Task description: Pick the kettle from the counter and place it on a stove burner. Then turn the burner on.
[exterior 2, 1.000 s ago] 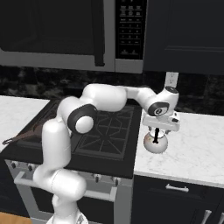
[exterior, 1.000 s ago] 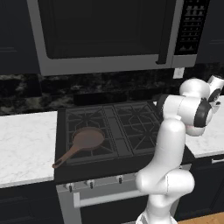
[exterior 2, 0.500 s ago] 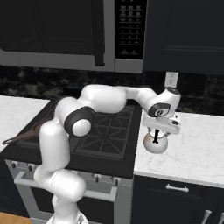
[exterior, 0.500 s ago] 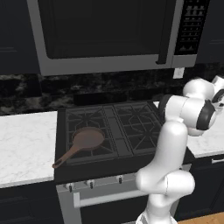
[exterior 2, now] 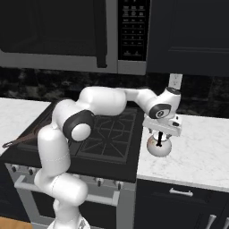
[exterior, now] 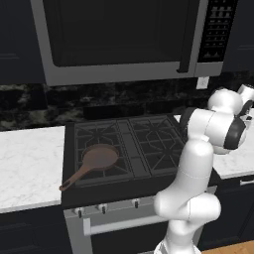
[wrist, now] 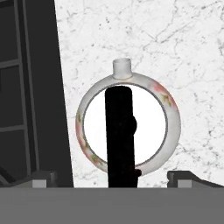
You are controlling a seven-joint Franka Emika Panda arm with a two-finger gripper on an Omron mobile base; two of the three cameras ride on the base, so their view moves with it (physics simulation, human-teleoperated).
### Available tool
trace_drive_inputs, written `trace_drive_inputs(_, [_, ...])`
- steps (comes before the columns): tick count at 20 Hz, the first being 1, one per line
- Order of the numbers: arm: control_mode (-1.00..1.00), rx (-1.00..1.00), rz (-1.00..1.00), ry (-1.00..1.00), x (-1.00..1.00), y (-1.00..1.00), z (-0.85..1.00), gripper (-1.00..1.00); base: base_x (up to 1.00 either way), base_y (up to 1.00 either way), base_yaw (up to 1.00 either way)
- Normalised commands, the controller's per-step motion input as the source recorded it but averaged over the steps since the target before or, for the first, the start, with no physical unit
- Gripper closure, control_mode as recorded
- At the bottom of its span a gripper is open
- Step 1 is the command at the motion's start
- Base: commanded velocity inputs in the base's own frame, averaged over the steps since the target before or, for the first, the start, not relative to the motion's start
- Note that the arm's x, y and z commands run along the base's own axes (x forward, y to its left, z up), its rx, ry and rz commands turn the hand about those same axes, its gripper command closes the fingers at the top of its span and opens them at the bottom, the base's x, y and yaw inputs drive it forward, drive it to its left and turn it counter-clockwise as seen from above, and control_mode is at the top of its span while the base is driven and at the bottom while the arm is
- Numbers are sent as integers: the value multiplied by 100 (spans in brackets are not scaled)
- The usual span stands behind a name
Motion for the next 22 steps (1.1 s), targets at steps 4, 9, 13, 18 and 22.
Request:
trace_drive_inputs(4, [-100, 0, 0, 4, 3, 0, 0, 100, 0, 0, 0])
trace_drive_inputs(9, [-100, 0, 0, 1, 3, 0, 0, 100, 0, 0, 0])
trace_drive_inputs(13, [-100, 0, 0, 0, 0, 0, 0, 100, 0, 0, 0])
trace_drive_inputs(18, [-100, 0, 1, 0, -1, 0, 1, 100, 0, 0, 0])
trace_drive_inputs(22, [-100, 0, 11, -2, -32, 0, 49, 100, 0, 0, 0])
